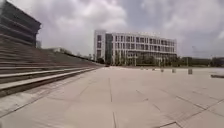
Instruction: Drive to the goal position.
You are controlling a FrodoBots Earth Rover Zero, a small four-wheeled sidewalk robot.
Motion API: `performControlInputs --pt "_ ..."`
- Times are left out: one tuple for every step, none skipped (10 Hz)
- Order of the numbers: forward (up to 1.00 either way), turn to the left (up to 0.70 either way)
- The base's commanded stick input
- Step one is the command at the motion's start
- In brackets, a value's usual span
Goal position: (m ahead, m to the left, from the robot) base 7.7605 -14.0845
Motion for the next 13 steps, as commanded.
performControlInputs --pt "0.5 -0.02" --pt "0.5 -0.02" --pt "0.5 -0.02" --pt "0.5 -0.02" --pt "0.5 -0.02" --pt "0.5 -0.02" --pt "0.5 -0.02" --pt "0.5 -0.02" --pt "0.5 -0.02" --pt "0.5 -0.02" --pt "0.5 -0.02" --pt "0.5 -0.02" --pt "0.5 -0.02"
